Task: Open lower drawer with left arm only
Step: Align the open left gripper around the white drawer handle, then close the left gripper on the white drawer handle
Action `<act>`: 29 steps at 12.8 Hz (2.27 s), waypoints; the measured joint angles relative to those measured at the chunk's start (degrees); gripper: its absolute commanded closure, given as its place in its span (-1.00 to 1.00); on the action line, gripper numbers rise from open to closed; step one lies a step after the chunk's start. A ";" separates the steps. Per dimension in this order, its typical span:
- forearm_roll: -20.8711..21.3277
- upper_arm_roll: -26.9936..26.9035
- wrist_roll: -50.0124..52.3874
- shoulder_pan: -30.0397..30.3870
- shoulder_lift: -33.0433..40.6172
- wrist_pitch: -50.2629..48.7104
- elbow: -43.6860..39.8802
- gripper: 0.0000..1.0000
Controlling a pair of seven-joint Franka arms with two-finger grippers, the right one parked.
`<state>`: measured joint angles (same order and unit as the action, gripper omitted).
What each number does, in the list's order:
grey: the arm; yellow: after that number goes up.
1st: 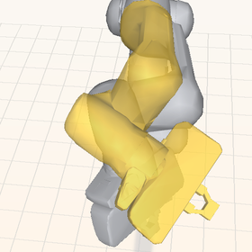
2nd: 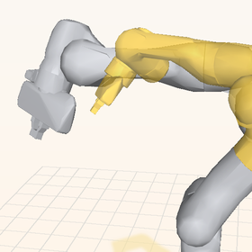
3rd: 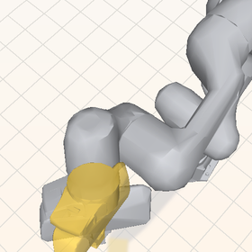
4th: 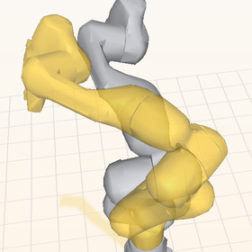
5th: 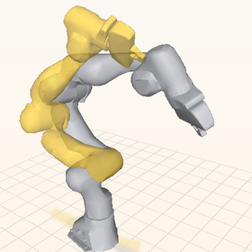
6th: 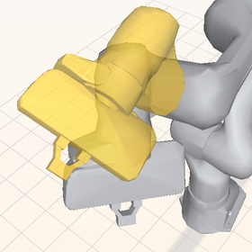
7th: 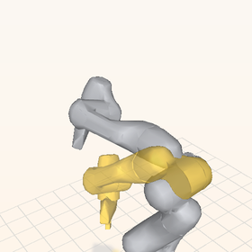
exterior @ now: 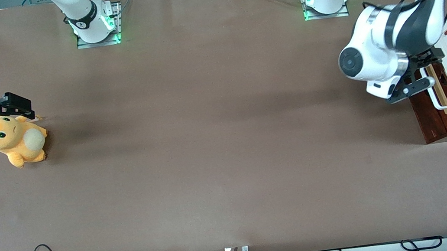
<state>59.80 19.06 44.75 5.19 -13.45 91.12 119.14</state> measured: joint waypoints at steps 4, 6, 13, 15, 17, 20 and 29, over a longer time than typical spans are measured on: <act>9.80 0.35 7.09 0.91 -8.65 -1.96 1.28 -0.81; 13.84 0.38 10.71 1.12 -12.30 -4.54 1.28 -0.80; 23.62 2.10 13.23 7.63 -17.77 -6.51 0.79 -0.29; 23.68 2.36 13.24 7.79 -18.12 -6.51 0.73 -0.06; 25.50 2.70 13.25 7.79 -18.63 -6.52 0.73 -0.05; 27.77 2.76 13.93 7.79 -19.55 -7.41 0.71 -0.04; 30.21 2.77 14.85 7.79 -20.91 -8.54 0.70 0.30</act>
<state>90.01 21.82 59.60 12.98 -34.36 82.58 119.84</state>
